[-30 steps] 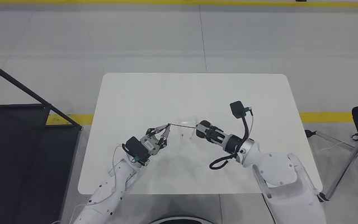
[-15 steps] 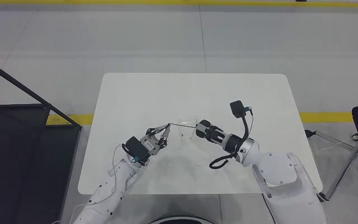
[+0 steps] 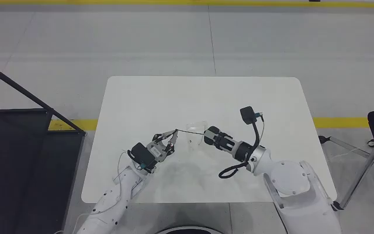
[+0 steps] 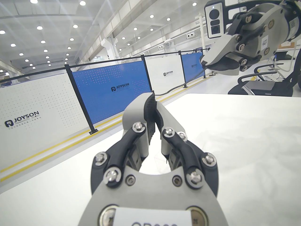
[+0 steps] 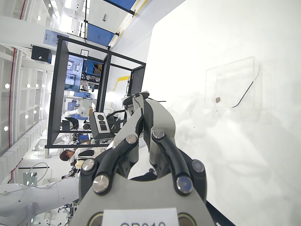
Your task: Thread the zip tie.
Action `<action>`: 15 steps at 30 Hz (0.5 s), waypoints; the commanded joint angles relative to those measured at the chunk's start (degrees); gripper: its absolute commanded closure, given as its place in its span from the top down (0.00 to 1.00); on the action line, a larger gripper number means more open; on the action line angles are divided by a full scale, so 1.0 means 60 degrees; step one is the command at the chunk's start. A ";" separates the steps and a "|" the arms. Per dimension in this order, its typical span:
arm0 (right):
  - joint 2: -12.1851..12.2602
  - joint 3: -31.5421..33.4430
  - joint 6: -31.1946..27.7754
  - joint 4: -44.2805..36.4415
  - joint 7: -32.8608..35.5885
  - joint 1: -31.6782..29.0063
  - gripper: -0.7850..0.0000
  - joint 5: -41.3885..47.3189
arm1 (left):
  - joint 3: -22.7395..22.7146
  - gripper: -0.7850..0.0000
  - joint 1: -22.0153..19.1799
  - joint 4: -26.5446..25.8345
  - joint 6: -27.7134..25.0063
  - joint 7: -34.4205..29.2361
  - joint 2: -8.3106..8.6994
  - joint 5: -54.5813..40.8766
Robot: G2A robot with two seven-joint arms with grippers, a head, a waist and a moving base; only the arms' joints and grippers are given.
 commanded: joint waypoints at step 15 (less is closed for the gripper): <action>0.0039 0.0108 -0.0099 -0.0041 -0.0062 -0.0113 0.00 0.0118 | 0.0000 0.00 0.0000 0.0000 0.0000 0.0000 0.0000 0.0000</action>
